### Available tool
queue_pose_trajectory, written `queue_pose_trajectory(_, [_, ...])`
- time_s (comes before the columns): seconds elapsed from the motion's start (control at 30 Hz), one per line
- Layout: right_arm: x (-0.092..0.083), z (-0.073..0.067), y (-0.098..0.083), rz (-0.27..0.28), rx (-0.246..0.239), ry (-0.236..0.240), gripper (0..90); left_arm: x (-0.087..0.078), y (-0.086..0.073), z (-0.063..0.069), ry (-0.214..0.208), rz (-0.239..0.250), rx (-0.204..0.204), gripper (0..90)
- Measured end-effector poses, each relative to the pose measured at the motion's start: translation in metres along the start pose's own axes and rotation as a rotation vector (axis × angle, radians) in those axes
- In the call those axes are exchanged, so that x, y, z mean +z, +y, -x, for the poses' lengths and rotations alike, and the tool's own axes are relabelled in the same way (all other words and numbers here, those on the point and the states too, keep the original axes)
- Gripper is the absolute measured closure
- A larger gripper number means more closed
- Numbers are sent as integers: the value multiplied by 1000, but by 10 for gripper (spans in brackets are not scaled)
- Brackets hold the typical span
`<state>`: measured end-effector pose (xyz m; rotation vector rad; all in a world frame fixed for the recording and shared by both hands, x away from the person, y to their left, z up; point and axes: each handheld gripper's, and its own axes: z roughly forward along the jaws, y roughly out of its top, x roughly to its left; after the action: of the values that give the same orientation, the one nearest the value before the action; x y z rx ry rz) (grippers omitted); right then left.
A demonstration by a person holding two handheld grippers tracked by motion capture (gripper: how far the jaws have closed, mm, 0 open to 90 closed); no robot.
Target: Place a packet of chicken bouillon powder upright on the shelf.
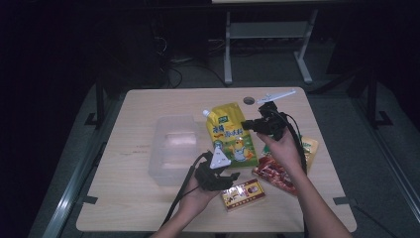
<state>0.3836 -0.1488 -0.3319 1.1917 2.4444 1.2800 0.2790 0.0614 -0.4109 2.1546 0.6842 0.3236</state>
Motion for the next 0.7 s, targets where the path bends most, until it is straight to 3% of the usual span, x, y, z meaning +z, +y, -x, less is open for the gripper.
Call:
queue_pose_trajectory(0.3, [-9,-18,6,11,-64,26,900,-12,-11,5,-45,42,0,455])
queue_pose_trajectory(0.43, [-12,-25,9,8,-99,25,900,-18,-16,8,-46,43,21,429])
queue_pose_trajectory(0.5, [-14,-28,10,6,-103,25,900,-20,-19,11,-52,53,4,428])
queue_pose_trajectory(0.7, [-20,-37,15,15,-113,54,900,-28,-29,18,-71,64,11,405])
